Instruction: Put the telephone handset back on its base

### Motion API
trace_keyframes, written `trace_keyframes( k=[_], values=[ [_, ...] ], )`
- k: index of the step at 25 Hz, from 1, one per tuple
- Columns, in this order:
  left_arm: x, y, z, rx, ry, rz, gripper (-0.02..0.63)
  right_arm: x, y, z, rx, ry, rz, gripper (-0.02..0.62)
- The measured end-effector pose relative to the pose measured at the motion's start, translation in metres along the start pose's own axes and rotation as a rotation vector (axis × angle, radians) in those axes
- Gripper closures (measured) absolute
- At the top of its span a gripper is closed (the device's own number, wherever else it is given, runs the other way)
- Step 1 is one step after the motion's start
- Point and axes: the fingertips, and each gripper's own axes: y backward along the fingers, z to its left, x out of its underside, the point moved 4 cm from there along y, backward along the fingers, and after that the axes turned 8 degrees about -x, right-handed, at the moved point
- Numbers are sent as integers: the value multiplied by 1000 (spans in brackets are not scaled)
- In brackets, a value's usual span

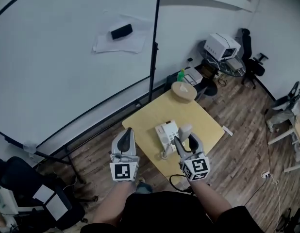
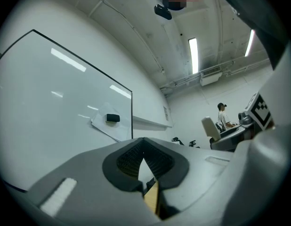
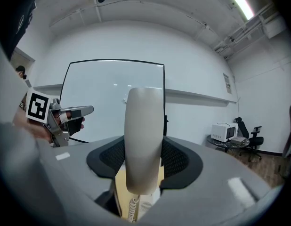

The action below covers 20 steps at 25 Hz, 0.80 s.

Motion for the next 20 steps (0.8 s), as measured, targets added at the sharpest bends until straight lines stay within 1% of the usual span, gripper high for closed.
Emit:
trace_keyframes(
  k=[5, 8, 13, 16, 20],
  values=[
    [9, -33, 19, 56, 16, 18, 606, -5, -29, -2, 44, -5, 1, 365],
    [16, -49, 28, 77, 18, 19, 606, -7, -43, -5, 60, 1, -4, 365],
    [20, -65, 29, 81, 31, 15, 606, -11, -55, -12, 61, 6, -12, 365],
    [20, -71, 25, 75, 33, 11, 606, -14, -62, -17, 46, 11, -15, 365],
    [22, -76, 22, 52, 31, 2, 606, -9, -69, -24, 16, 9, 5, 365]
  ],
)
